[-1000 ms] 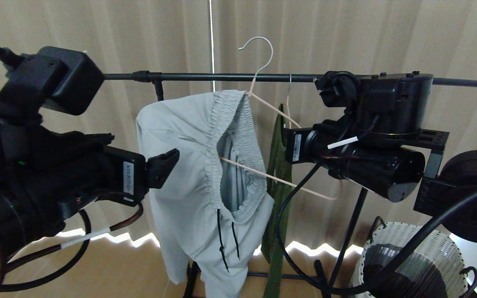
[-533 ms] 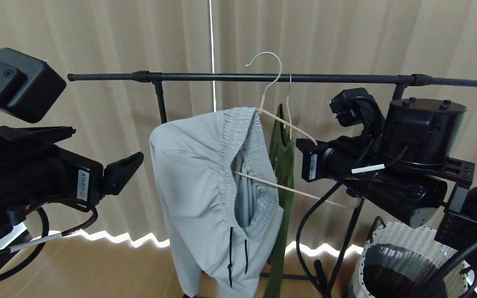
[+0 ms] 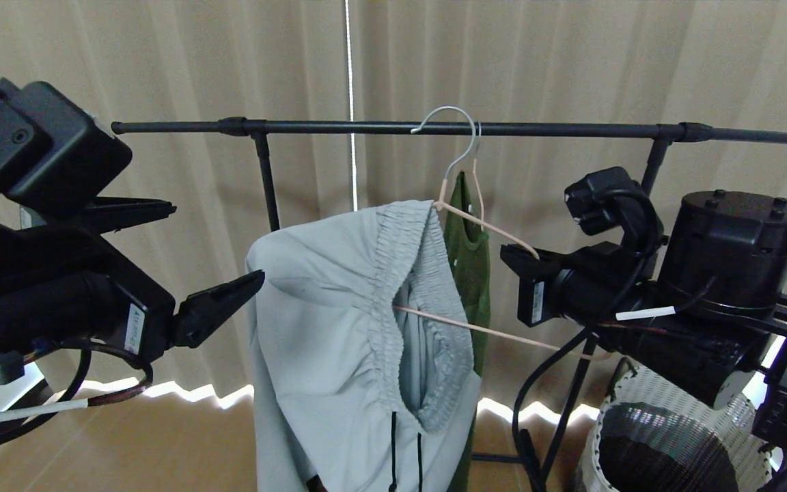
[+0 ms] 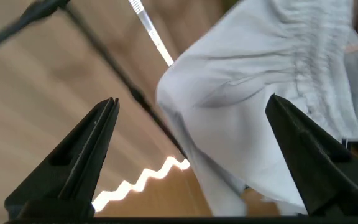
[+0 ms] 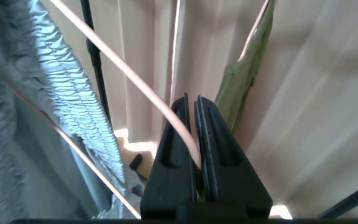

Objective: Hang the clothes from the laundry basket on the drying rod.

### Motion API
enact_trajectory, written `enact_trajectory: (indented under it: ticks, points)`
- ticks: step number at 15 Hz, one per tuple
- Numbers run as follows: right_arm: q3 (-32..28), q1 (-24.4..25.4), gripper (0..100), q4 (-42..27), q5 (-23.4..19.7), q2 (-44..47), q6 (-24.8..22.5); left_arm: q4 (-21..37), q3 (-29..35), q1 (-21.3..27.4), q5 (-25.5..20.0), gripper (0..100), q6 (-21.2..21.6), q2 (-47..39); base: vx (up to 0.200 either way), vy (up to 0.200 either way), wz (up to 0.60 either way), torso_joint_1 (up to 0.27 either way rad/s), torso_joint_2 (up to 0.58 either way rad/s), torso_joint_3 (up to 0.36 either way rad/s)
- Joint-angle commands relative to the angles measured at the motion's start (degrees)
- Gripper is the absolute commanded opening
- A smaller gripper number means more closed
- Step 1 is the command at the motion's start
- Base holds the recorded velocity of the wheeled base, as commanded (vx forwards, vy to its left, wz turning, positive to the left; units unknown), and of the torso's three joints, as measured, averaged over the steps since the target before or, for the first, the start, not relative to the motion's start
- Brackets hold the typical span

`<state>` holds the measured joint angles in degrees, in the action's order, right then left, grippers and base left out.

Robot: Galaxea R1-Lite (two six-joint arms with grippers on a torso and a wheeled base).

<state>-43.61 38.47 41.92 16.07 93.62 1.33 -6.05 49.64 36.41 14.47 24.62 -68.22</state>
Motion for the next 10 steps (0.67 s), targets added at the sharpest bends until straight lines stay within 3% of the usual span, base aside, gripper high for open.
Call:
enact_trajectory:
  ticks: [1, 8, 10]
  points:
    - [0.45, -0.07, 0, -0.09, 0.02, -0.72, -0.71, -0.46, 0.37, -1.87, -1.55, 100, 1.3, -0.25, 0.0, 0.0, 0.0, 0.0, 0.0, 0.0]
    - [3.0, 0.02, 0, 0.26, -0.07, -1.78, -1.94, -4.85, -0.07, -1.52, -3.57, 100, 2.88, -3.5, 0.0, 0.0, 0.0, 0.0, 0.0, 0.0]
    - [3.0, 0.02, 0, 0.18, -0.07, -2.39, -2.03, -6.17, -0.16, -1.52, -8.67, 100, 3.15, -5.43, 0.0, 0.0, 0.0, 0.0, 0.0, 0.0]
